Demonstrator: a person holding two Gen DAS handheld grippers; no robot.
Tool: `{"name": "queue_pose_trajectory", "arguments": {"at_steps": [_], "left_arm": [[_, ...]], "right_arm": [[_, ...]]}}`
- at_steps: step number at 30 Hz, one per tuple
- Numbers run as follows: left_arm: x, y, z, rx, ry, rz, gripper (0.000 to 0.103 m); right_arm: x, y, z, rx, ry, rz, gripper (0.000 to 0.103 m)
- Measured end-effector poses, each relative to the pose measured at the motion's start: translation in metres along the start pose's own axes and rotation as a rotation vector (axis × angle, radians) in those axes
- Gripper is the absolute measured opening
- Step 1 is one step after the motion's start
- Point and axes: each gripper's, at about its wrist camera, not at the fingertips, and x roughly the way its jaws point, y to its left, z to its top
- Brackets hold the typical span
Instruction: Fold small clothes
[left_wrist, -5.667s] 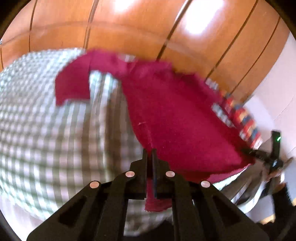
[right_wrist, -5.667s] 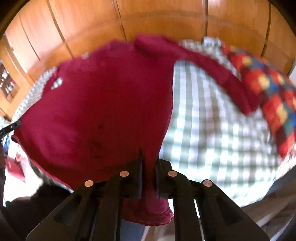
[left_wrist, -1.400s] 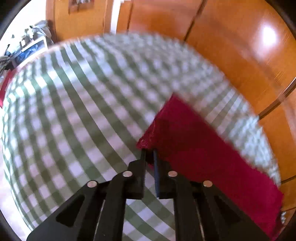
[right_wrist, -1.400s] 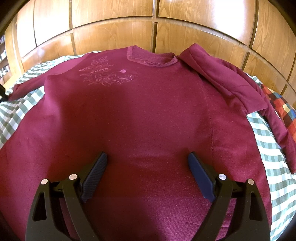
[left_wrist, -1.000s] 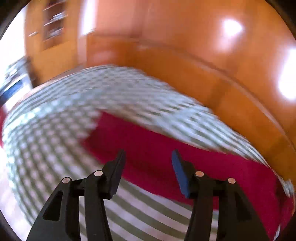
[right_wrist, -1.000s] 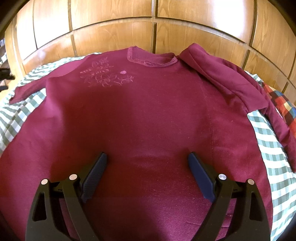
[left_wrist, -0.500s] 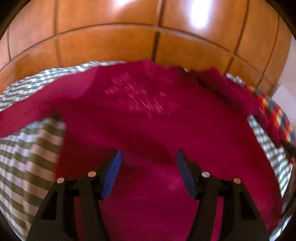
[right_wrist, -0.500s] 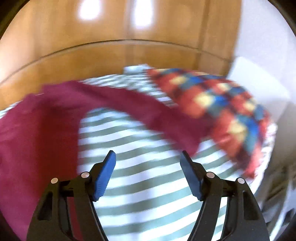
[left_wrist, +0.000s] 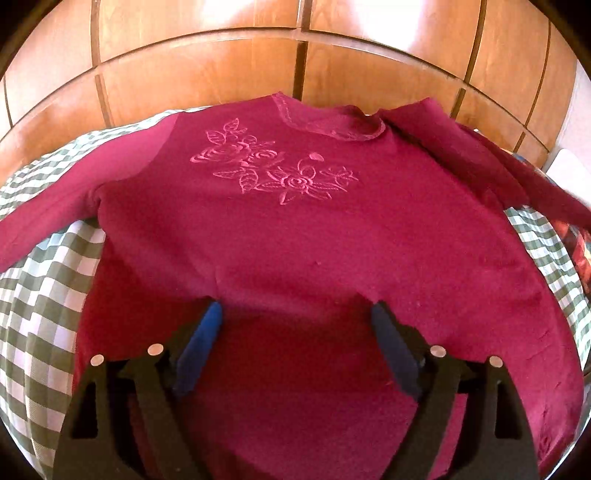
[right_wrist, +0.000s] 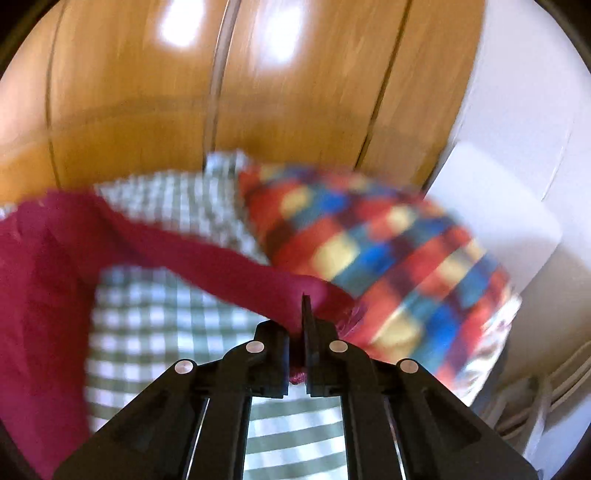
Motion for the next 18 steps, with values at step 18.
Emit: {"name": "queue_pose_trajectory", "arguments": {"at_steps": [18], "left_arm": [[0.000,0.000,-0.001,0.003,-0.001,0.001,0.085]], "right_arm": [[0.178,-0.091,0.053,0.209,0.342,-0.191,0.007]]}}
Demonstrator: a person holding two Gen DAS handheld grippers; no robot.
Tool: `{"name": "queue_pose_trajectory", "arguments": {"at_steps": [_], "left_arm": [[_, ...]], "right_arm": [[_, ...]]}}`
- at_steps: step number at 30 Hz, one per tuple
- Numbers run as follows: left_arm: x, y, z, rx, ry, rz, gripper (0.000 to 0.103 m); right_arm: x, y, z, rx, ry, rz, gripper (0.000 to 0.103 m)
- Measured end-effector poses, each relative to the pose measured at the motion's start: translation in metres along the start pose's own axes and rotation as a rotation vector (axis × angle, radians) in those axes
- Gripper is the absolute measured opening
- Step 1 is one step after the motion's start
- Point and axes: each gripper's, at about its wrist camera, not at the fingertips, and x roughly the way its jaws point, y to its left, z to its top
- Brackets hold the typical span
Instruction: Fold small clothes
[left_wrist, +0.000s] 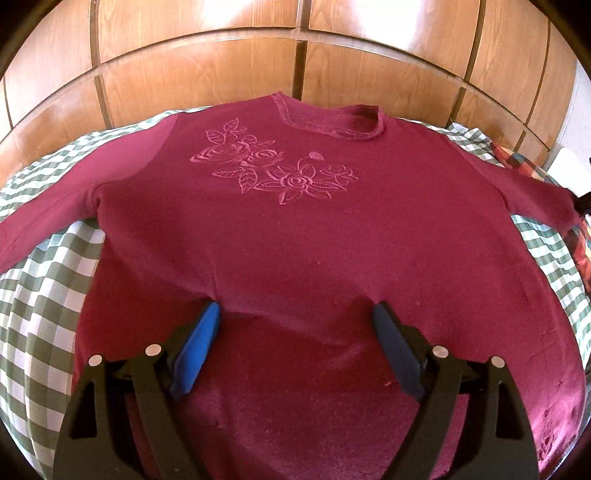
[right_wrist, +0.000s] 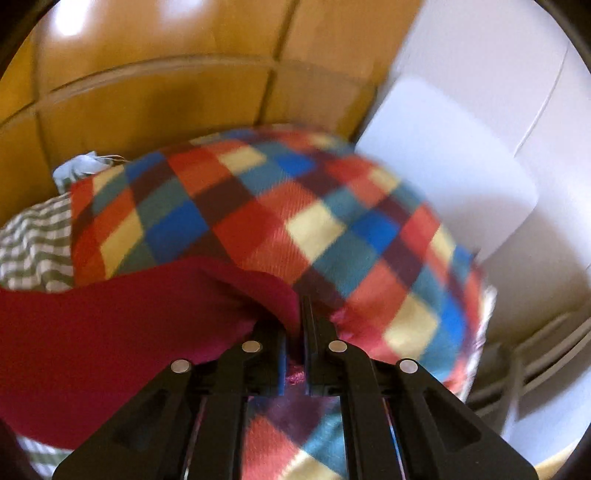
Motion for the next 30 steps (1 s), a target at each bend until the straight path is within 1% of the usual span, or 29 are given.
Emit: {"name": "queue_pose_trajectory", "arguments": {"at_steps": [1,2,3,4,5,7,9,11,13,15,17,18,19,21,22,23,25,26,28,30], "left_arm": [[0.000,0.000,0.000,0.000,0.000,-0.001,0.085],[0.000,0.000,0.000,0.000,0.000,-0.004,0.086],[0.001,0.000,0.000,-0.001,0.001,-0.008,0.086],[0.001,0.000,0.000,0.000,0.001,-0.010,0.087],[0.002,0.000,0.000,0.002,0.001,-0.010,0.088],[0.002,0.000,0.001,0.003,0.002,-0.009,0.089],[0.002,0.001,0.000,0.004,0.002,-0.013,0.089],[0.002,0.001,0.000,0.004,0.001,-0.012,0.089],[0.002,0.000,0.000,0.005,0.002,-0.011,0.089],[0.002,0.000,0.000,0.006,0.002,-0.010,0.089],[0.002,0.000,0.000,0.008,0.002,-0.007,0.089],[0.002,0.000,0.000,0.009,0.001,-0.005,0.089],[0.002,0.000,0.000,0.009,0.001,-0.005,0.089],[0.002,0.000,0.000,0.010,0.001,-0.004,0.089],[0.002,0.000,0.000,0.010,0.000,-0.004,0.089],[0.002,0.001,-0.001,0.011,0.000,-0.005,0.089],[0.002,0.002,-0.001,0.008,-0.001,-0.010,0.089],[0.002,0.003,-0.001,0.007,-0.002,-0.012,0.090],[0.003,0.003,-0.001,0.007,-0.002,-0.017,0.091],[0.003,0.003,-0.001,0.005,-0.002,-0.019,0.091]], "right_arm": [[-0.007,-0.008,-0.001,0.036,-0.012,0.036,0.010],[-0.014,-0.014,-0.002,0.066,-0.026,0.065,0.026],[-0.023,-0.021,-0.006,0.107,-0.049,0.101,0.060],[-0.034,-0.030,-0.010,0.152,-0.080,0.129,0.074],[-0.049,-0.041,-0.017,0.199,-0.118,0.172,0.079],[-0.061,-0.052,-0.028,0.243,-0.117,0.269,0.079],[-0.066,-0.054,-0.048,0.276,-0.084,0.390,0.077],[-0.061,-0.038,-0.070,0.254,-0.022,0.519,0.074],[-0.052,-0.010,-0.090,0.210,0.035,0.579,0.071],[-0.042,0.011,-0.099,0.198,0.061,0.595,0.071],[-0.023,0.028,-0.098,0.245,0.098,0.623,0.070],[-0.015,0.034,-0.095,0.269,0.111,0.625,0.063],[-0.009,0.039,-0.091,0.290,0.120,0.612,0.058],[-0.009,0.046,-0.080,0.319,0.120,0.581,0.044],[-0.014,0.044,-0.074,0.334,0.097,0.585,0.040],[-0.024,0.033,-0.065,0.361,0.042,0.597,0.038],[-0.042,0.014,-0.054,0.400,-0.058,0.580,0.038],[-0.051,-0.001,-0.047,0.438,-0.096,0.573,0.038],[-0.058,-0.025,-0.039,0.493,-0.139,0.550,0.038],[-0.061,-0.046,-0.035,0.516,-0.146,0.509,0.038]]}}
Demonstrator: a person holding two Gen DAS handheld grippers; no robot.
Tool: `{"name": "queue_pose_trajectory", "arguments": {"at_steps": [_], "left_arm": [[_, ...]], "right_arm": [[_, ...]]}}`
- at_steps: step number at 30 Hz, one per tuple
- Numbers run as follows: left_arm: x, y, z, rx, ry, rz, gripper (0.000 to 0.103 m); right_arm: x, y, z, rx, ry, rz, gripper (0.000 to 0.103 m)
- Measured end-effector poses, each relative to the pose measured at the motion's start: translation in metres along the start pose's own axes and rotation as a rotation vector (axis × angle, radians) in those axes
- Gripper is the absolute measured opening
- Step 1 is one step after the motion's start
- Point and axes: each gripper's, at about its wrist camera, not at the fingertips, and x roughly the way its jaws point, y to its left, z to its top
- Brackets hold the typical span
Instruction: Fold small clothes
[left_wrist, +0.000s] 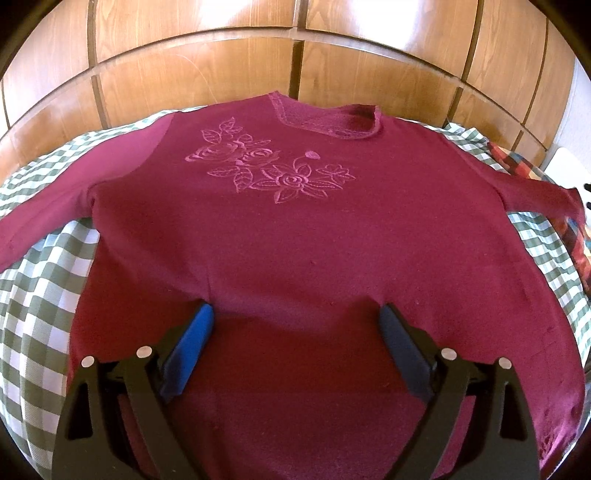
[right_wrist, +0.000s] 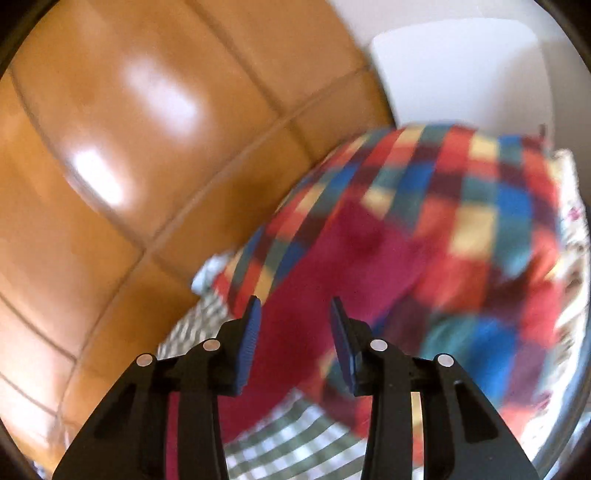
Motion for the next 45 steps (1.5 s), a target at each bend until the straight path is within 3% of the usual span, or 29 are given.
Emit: {"name": "queue_pose_trajectory", "arguments": {"at_steps": [7,10,13,14,15,19,22,25,27,31,32,34,36,37,40,43,45], "left_arm": [[0.000,0.000,0.000,0.001,0.000,0.000,0.091],[0.000,0.000,0.000,0.000,0.000,0.000,0.091],[0.000,0.000,0.000,0.002,0.000,0.002,0.092],[0.000,0.000,0.000,0.002,0.000,0.003,0.092],[0.000,-0.001,0.000,0.002,0.000,0.003,0.092],[0.000,0.000,0.000,0.001,-0.001,0.001,0.092],[0.001,-0.002,0.000,0.006,0.001,-0.001,0.094],[0.001,-0.001,0.001,0.008,0.002,-0.005,0.095],[0.001,0.000,0.001,0.007,0.001,-0.008,0.095],[0.000,0.000,0.001,0.006,0.002,-0.014,0.096],[0.000,0.000,0.001,0.006,0.002,-0.017,0.096],[0.000,0.001,0.000,0.004,0.000,-0.024,0.096],[-0.001,0.002,0.001,-0.003,0.003,-0.033,0.096],[-0.004,0.003,0.002,-0.011,0.008,-0.038,0.096],[-0.025,0.017,0.000,-0.072,0.004,-0.062,0.096],[-0.055,0.044,-0.012,-0.145,-0.023,-0.082,0.095],[-0.079,0.066,-0.026,-0.180,-0.047,-0.057,0.095]], "right_arm": [[0.009,-0.033,-0.015,-0.004,0.115,-0.064,0.038],[0.032,-0.038,-0.027,0.032,0.177,-0.073,0.038],[0.049,-0.030,-0.024,0.008,0.172,-0.090,0.038],[0.051,-0.027,-0.022,-0.013,0.172,-0.110,0.030],[0.051,-0.019,-0.017,-0.050,0.158,-0.134,0.010],[0.010,0.020,0.001,-0.205,0.035,-0.107,0.007],[0.011,0.035,-0.002,-0.353,0.035,-0.233,0.006],[0.053,0.020,-0.014,-0.370,0.162,-0.396,0.006],[0.065,0.006,-0.023,-0.348,0.196,-0.437,0.006],[0.064,0.006,-0.027,-0.336,0.170,-0.456,0.007],[0.061,0.007,-0.024,-0.333,0.168,-0.444,0.007],[0.048,0.010,-0.023,-0.319,0.153,-0.412,0.019],[0.029,0.019,-0.026,-0.321,0.112,-0.382,0.059],[0.020,0.026,-0.032,-0.336,0.096,-0.364,0.067],[0.002,0.051,-0.067,-0.453,0.148,-0.245,0.070],[-0.005,0.074,-0.121,-0.541,0.294,-0.064,0.070],[-0.013,0.082,-0.155,-0.584,0.387,0.034,0.070]]}}
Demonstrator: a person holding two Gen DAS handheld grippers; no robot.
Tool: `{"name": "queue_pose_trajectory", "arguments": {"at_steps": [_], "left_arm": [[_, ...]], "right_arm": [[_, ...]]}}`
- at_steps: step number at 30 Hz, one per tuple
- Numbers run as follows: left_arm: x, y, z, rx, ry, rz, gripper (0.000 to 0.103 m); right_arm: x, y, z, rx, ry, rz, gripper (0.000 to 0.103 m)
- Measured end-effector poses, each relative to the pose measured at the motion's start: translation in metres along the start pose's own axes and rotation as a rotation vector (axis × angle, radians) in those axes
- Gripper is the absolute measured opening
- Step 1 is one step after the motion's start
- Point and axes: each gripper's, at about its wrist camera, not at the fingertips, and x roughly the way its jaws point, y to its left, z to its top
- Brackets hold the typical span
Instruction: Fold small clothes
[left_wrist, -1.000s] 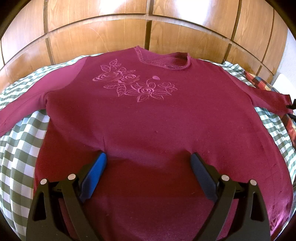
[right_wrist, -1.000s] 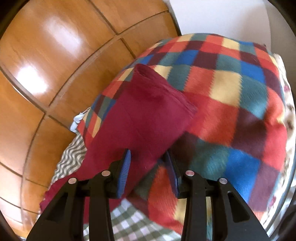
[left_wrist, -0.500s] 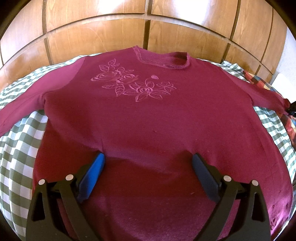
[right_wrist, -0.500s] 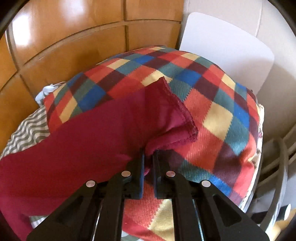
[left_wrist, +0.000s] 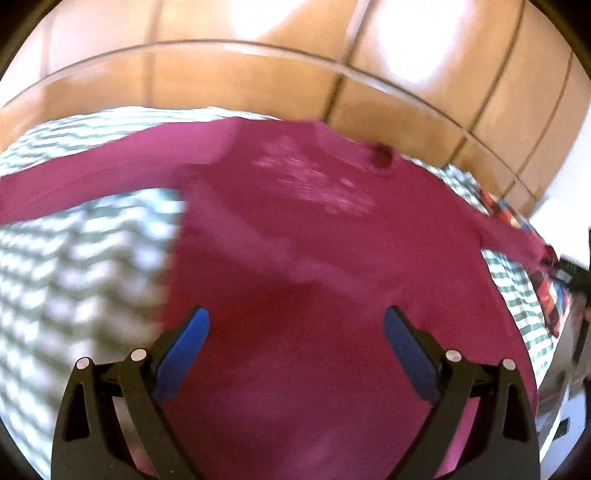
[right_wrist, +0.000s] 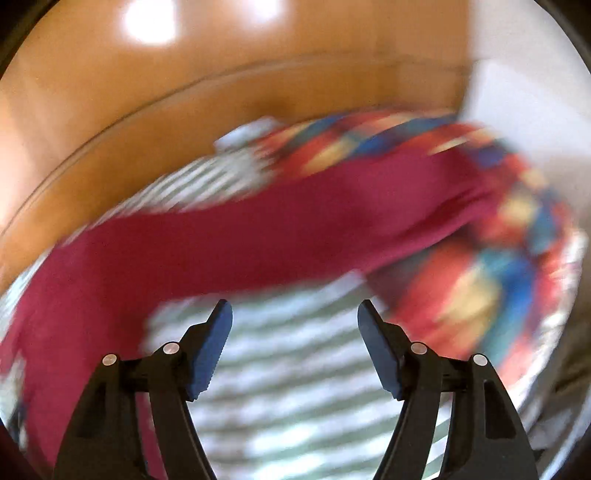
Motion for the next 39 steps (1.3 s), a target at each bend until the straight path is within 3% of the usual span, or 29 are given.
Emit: {"name": "queue_pose_trajectory", "arguments": {"at_steps": [3,6,10,12,14,15,17,21,24,26,28,29,30,32,36,39], "left_arm": [[-0.027,0.025,-0.019,0.000,0.005,0.029,0.084],[-0.043,0.045,-0.043,-0.012,0.054,0.020,0.075],[-0.045,0.050,-0.073,0.002,0.118,0.000,0.053],[-0.044,0.046,-0.082,0.031,0.121,0.005,0.045],[-0.044,0.047,-0.085,0.038,0.122,-0.012,0.021],[-0.045,0.047,-0.083,0.030,0.124,-0.034,0.015],[-0.051,0.047,-0.080,0.021,0.124,-0.067,0.009],[-0.065,0.066,-0.088,-0.074,0.169,-0.161,0.009],[-0.064,0.074,-0.103,-0.091,0.211,-0.138,0.010],[-0.067,0.078,-0.104,-0.110,0.215,-0.145,0.021],[-0.076,0.081,-0.096,-0.124,0.175,-0.099,0.039],[-0.081,0.082,-0.091,-0.117,0.142,-0.076,0.044],[-0.087,0.081,-0.082,-0.102,0.103,-0.048,0.044],[-0.089,0.079,-0.068,-0.079,0.063,-0.020,0.048],[-0.073,0.048,-0.038,0.053,-0.007,0.054,0.051],[-0.053,0.019,-0.024,0.119,-0.028,0.048,0.066]], "right_arm": [[0.008,0.042,-0.043,-0.083,0.113,0.166,0.065],[0.009,0.071,-0.078,-0.152,0.185,0.243,0.059],[0.003,0.090,-0.112,-0.229,0.203,0.223,0.051],[-0.002,0.091,-0.119,-0.224,0.212,0.230,0.033],[-0.005,0.092,-0.123,-0.251,0.208,0.218,0.018],[-0.008,0.094,-0.124,-0.270,0.202,0.204,0.011],[-0.020,0.096,-0.124,-0.300,0.179,0.184,0.009],[-0.025,0.091,-0.129,-0.327,0.181,0.165,0.009],[-0.015,0.086,-0.137,-0.308,0.213,0.171,0.009],[-0.013,0.083,-0.134,-0.265,0.217,0.194,0.009],[-0.012,0.077,-0.131,-0.243,0.223,0.222,0.010],[-0.013,0.074,-0.130,-0.236,0.219,0.224,0.019],[-0.014,0.071,-0.127,-0.221,0.213,0.224,0.031],[-0.017,0.057,-0.115,-0.162,0.177,0.216,0.038],[-0.030,0.010,-0.079,-0.016,0.068,0.136,0.040],[-0.039,-0.047,-0.045,0.177,-0.034,0.066,0.040]]}}
